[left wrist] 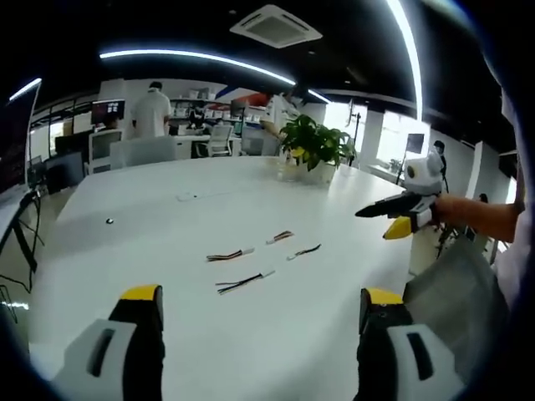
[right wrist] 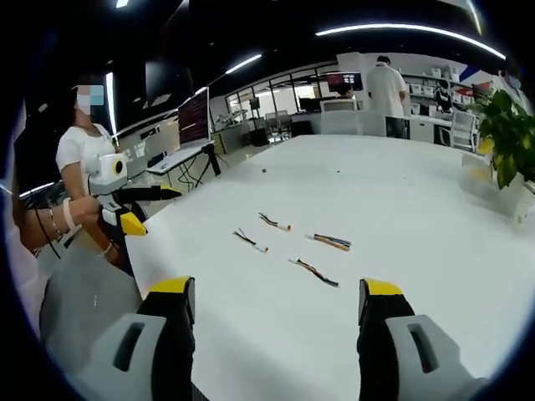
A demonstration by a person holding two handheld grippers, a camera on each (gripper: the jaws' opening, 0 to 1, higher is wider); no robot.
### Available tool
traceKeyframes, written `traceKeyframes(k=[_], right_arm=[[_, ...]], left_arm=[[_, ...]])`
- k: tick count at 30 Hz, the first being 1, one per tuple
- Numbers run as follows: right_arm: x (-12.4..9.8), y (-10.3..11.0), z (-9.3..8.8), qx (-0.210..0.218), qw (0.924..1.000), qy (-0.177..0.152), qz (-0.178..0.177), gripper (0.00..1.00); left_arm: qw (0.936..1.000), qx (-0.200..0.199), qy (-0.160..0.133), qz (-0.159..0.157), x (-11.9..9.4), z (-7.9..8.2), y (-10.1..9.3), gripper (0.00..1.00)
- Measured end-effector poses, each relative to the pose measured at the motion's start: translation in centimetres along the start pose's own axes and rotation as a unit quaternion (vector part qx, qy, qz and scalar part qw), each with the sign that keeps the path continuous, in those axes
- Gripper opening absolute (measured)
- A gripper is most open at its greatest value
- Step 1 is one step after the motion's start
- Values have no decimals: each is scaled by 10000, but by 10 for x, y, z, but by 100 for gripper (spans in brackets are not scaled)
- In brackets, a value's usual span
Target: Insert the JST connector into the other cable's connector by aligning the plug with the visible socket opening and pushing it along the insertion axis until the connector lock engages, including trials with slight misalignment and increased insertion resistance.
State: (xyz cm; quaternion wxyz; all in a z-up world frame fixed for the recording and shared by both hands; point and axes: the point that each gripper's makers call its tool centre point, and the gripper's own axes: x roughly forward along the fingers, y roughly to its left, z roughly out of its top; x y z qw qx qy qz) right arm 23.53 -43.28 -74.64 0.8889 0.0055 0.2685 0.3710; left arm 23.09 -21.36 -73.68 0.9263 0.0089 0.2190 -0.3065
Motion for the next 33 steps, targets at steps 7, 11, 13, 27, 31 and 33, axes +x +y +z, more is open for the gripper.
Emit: traceKeyframes(k=[7,11,13,27,31,33], right_arm=[[8,-6,7,-33,10000,-23,41,79],[12,-10,8,-90,9999,-2,63,78],[15,-12,4,-116,9999,78,65,78],[23,-27,7,-191,9996,201,78,78],[25,-35,11,-250,9995,206,56,78],[26,-38,12,-260,9994,216,46,78]], left_arm=[[10000,14,-18,-60,12,5,2,97],[9999,129,57,-70,20,4,6,96],[9998,164,56,-103,24,5,6,96],[9989,406,142,-206,47,12,14,96],[9987,435,114,-225,50,16,17,96],[9986,474,120,-223,52,17,18,95]])
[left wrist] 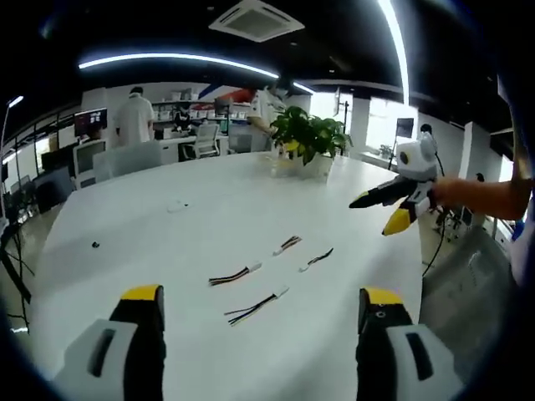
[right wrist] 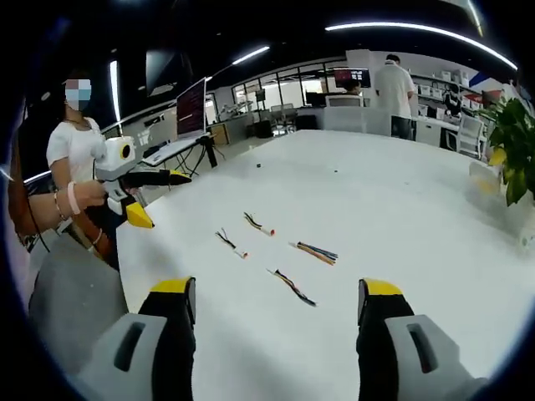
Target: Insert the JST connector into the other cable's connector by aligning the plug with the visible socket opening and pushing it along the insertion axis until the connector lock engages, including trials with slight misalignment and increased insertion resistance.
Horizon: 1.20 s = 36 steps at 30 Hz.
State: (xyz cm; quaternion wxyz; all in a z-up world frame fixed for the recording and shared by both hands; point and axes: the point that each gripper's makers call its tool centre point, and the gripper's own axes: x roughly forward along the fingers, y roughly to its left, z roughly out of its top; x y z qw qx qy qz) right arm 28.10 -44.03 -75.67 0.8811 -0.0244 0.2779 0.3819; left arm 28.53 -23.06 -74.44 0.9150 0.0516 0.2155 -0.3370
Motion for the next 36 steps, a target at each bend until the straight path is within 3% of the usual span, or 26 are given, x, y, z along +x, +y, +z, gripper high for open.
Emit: traceKeyframes(k=[15,22,36], right_arm=[[16,-11,13,-315,9993,82,201,77],[24,-11,26,-534,9979,25,352,76],[37,-12,31,-622,9965,23,561,74]], left_arm=[[9993,279,192,-157,11,-2,6,96],[9989,389,190,-189,17,3,14,95],[9981,494,159,-319,34,11,18,92]])
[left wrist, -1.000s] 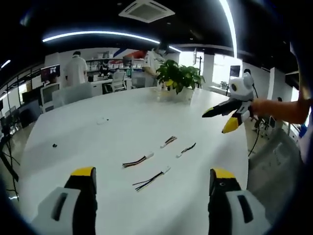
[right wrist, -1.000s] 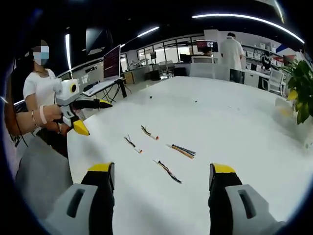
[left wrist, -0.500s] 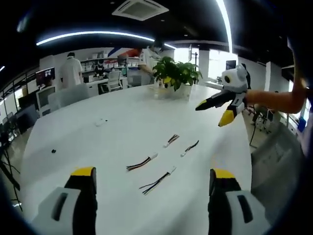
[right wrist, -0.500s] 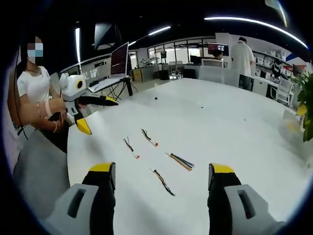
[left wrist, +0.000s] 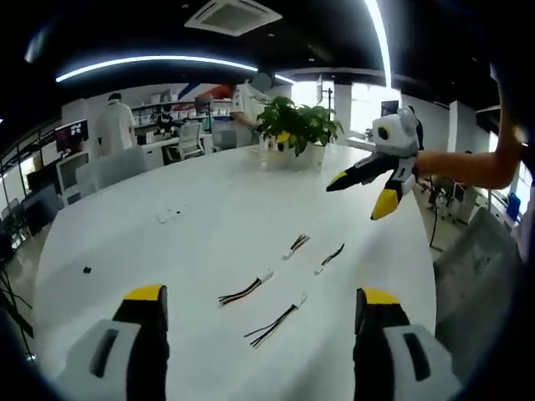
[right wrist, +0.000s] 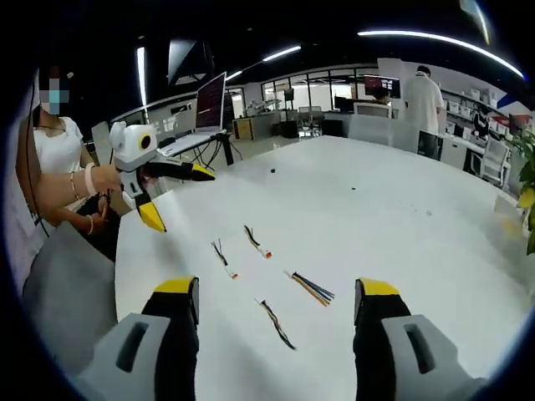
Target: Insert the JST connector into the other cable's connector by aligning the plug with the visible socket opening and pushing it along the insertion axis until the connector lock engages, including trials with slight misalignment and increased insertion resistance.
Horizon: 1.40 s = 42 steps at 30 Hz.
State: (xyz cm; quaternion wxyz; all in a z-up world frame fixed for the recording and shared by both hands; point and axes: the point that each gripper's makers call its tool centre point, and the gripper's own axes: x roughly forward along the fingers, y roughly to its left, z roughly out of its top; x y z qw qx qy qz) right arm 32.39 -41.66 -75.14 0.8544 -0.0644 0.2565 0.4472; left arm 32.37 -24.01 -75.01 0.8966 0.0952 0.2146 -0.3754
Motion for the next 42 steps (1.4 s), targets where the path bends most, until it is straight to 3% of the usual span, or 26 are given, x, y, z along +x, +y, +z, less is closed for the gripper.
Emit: traceKeyframes(k=[7,16,21,42], right_arm=[[3,1,11,-244,9994,-177,152,69],[13,-1,9,-376,9987,-98,325,63],[20,-6,5,-395,9985,-24,381,58],[43,-13,-7,-683,9946,363,688,52]], left_arm=[[9999,59,-28,-86,7,5,7,90],[9997,130,-113,-198,14,11,13,86],[9990,223,-112,-362,21,12,14,79],[9963,181,80,-832,56,-4,8,70]])
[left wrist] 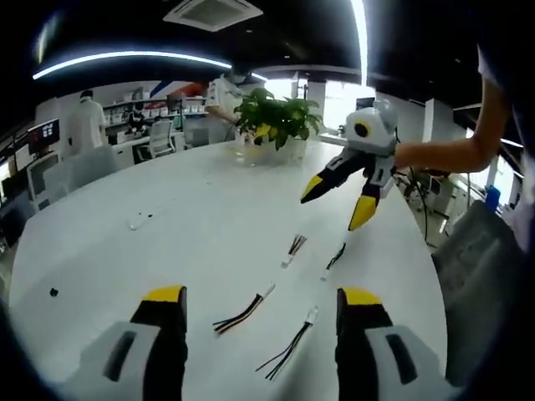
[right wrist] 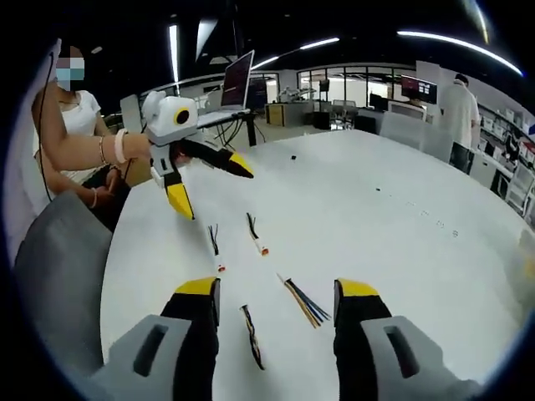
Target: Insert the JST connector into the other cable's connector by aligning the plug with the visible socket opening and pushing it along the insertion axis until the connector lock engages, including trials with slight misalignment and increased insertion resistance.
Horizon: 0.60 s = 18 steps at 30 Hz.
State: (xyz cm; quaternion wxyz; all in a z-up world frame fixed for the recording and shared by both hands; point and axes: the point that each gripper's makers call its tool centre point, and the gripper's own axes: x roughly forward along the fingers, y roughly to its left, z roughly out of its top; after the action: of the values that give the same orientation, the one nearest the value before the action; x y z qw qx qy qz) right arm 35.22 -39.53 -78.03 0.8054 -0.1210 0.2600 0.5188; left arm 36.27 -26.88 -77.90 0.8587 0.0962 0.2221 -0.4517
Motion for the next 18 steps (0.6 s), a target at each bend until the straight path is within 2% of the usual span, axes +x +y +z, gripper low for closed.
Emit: traceKeyframes(k=[8,12,16,18], right_arm=[[8,-3,2,8,10000,-25,76,47],[12,-5,1,-72,9999,-12,119,45],[16,-9,0,-53,9999,-11,95,49],[18,-10,-1,-60,9999,16,127,45]], left_arm=[[9999,50,47,-83,6,-2,-2,68],[9998,95,60,-167,9,-2,-3,62],[9998,68,61,-194,13,-1,-1,62],[9998,81,80,-180,14,-2,1,62]])
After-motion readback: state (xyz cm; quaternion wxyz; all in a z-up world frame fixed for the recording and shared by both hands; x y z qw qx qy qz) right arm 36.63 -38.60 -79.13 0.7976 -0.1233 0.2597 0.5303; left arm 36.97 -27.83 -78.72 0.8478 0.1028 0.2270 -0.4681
